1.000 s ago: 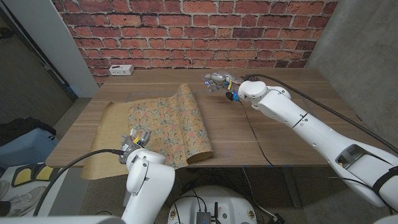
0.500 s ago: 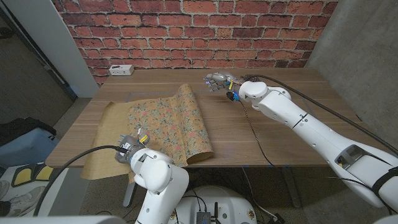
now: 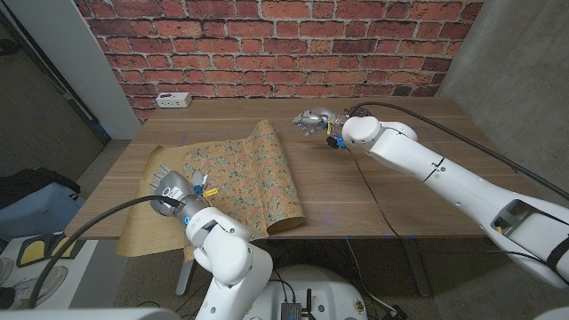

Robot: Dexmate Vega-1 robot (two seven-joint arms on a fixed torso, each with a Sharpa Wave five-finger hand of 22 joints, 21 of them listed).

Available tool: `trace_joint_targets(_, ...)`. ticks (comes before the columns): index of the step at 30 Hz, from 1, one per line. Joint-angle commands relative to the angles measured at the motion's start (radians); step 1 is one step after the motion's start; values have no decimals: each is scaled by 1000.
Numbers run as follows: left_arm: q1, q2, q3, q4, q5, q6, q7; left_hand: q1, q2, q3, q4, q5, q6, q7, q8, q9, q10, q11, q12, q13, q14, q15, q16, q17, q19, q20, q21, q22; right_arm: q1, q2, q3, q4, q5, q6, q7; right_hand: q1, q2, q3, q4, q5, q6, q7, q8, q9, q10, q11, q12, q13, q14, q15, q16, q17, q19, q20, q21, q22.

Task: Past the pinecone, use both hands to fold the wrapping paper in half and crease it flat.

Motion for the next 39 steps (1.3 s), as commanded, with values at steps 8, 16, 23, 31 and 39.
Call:
trace_joint_targets(8,-69,138,56,-2,-90,68,-7,9,11,8,-8,3,18,7,-3,0,19,-4,5,0,16,-3,1,-1,18,0,8,3,-27,-132,-50,-147,-234,27,191,45,3,11,-12,-12,-31,-6,-5,5,-37,-8,-4,6,-35,-16,-12,-7,-41,-9,-10,3)
trace_joint_targets(16,-80,154,66,4,-118,68,13,12,12,10,-12,3,32,7,-2,0,32,-2,7,-1,24,-4,1,-1,23,1,8,3,-1,-69,-125,-241,-331,-288,204,-56,-61,-77,43,-35,-236,-22,-21,6,-182,-5,-10,8,-120,16,-20,-10,-119,23,-9,4)
trace_joint_targets(23,-65,181,63,-26,-228,49,130,14,14,11,-12,4,33,7,-4,0,37,0,8,-1,28,-8,0,-1,26,1,9,3,16,-32,-166,-245,-343,-366,181,-88,-72,-97,55,-34,-280,-19,-16,6,-219,6,-10,8,-139,24,-19,-10,-127,25,-5,5)
trace_joint_targets(31,-17,201,28,-67,-391,-36,316,17,22,17,-13,5,64,9,-1,1,67,-1,15,-2,61,-21,6,0,34,1,9,3,81,47,-269,-234,-361,-520,158,-115,-89,-121,60,-29,-312,0,-9,5,-251,17,-7,8,-165,40,-20,-12,-139,28,-2,5)
trace_joint_targets(39,31,232,-22,-99,-531,-148,452,17,29,22,-11,7,99,6,4,1,103,-8,24,-3,88,-29,10,1,41,1,9,4,121,93,-317,-208,-312,-550,127,-134,-108,-139,61,-27,-317,13,-2,4,-250,39,2,8,-158,50,-13,-14,-122,37,7,5)
